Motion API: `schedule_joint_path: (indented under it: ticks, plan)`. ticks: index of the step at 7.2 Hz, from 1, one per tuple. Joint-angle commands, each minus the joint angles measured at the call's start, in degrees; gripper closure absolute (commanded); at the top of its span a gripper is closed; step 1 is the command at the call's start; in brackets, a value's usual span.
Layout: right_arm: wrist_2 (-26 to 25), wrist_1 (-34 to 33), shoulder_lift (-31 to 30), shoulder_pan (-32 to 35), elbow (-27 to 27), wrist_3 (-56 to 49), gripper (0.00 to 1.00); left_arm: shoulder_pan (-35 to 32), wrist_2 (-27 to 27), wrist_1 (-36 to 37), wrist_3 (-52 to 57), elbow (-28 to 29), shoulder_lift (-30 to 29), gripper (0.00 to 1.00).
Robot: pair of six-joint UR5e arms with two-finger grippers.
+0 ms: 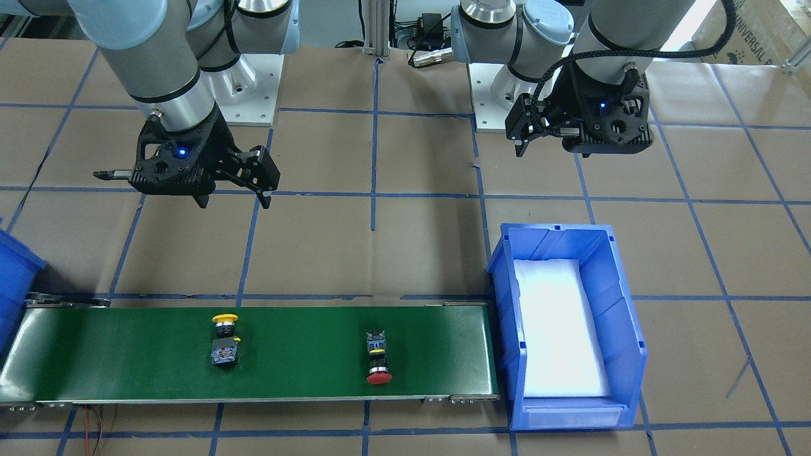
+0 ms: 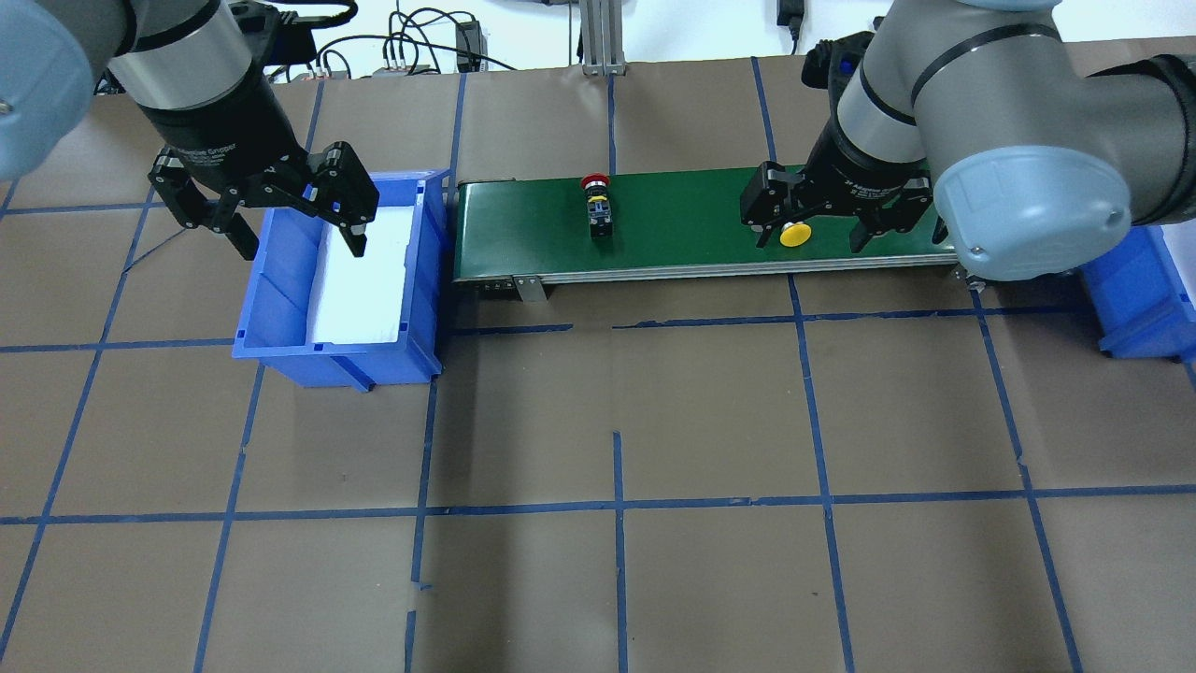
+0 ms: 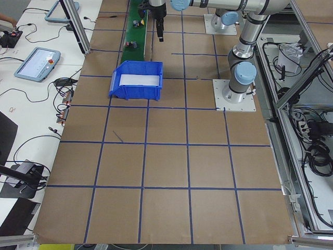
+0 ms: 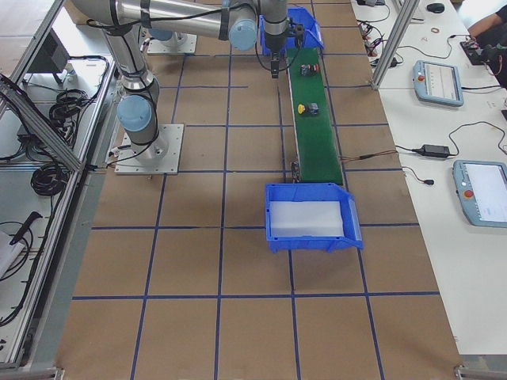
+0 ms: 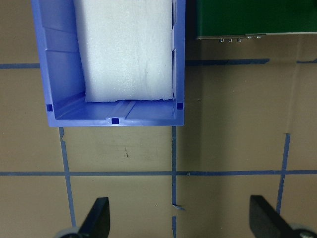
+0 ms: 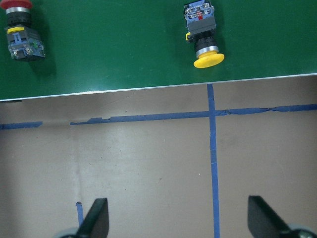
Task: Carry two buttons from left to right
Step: 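Grasp the yellow button on the conveyor with the right gripper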
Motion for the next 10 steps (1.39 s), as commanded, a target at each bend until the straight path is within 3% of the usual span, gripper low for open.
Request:
schedule_joint_path:
  ticks: [1,5,7,8,10]
  plan:
    - [0.37,-0.21,0.46,-0.59,0.39,-2.42,0.0,0.02,0.07,-0.03,0.0,-0.02,0.03,0.0]
    - [0.37,-5.66,8.53,-12.16,-4.5,-9.47,0.0,0.02,0.25,-0.03,0.0,-0.1,0.03,0.0]
    - [0.28,-7.06,13.18,-12.64,-5.84,-10.62,0.0,0.02,0.25,-0.03,0.17,-0.1,-0.06,0.0]
    - [0.46,-11.77,17.91,-12.46,-6.71,-10.01,0.0,0.02,0.25,-0.03,0.18,-0.1,0.03,0.0]
    - [1.43,-12.26,24.97,-12.46,-13.19,-6.68,0.0,0.02,0.25,-0.03,0.18,-0.1,-0.06,0.0]
